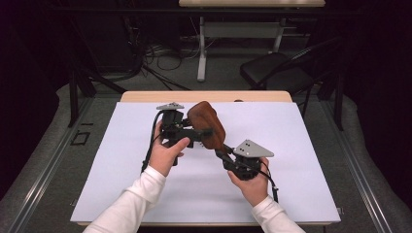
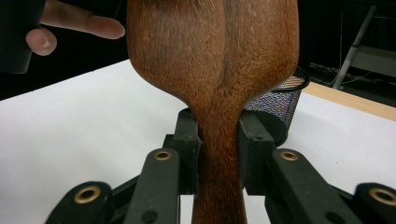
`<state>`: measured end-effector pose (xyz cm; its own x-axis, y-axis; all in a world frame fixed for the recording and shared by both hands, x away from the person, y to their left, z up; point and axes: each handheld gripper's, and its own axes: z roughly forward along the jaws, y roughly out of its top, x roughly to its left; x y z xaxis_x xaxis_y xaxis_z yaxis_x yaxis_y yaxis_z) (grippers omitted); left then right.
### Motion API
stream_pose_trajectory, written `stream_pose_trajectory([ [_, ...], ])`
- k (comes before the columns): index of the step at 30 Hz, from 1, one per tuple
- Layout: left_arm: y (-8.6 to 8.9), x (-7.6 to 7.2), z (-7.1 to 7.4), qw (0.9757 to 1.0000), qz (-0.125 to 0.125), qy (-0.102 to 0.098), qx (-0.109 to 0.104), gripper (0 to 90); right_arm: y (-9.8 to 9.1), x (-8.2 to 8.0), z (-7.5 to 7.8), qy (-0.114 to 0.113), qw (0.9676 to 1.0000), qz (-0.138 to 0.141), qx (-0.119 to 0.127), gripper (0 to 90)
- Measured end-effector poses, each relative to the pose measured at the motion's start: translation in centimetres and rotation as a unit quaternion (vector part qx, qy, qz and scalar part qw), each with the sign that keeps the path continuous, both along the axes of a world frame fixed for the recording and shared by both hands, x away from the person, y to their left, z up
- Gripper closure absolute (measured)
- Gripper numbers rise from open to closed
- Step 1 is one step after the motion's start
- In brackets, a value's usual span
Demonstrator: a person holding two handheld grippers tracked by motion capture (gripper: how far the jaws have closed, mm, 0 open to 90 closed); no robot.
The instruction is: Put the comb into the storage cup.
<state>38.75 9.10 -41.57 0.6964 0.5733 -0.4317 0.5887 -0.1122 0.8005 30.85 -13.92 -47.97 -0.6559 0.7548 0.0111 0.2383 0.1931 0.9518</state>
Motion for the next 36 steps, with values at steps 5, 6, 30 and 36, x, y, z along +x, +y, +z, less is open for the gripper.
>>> stream_pose_trajectory([
  [5,0.03,0.32,0.01,0.9999,0.004,0.008,-0.005,2.2,0.0,0.0,0.0,0.0,1.0,0.0,-0.001,72.1],
  [6,0.06,0.37,0.02,1.0,0.003,0.008,-0.005,2.2,0.0,-0.01,0.0,0.0,1.0,0.0,-0.001,72.2],
  [30,0.09,0.9,0.63,0.9998,-0.016,0.012,0.008,15.8,0.18,-0.15,-0.14,-0.004,1.0,0.004,-0.005,72.2],
  [36,-0.14,0.95,0.47,0.9996,-0.02,0.02,0.005,20.0,0.21,-0.18,-0.25,-0.006,0.9999,0.005,-0.009,72.2],
])
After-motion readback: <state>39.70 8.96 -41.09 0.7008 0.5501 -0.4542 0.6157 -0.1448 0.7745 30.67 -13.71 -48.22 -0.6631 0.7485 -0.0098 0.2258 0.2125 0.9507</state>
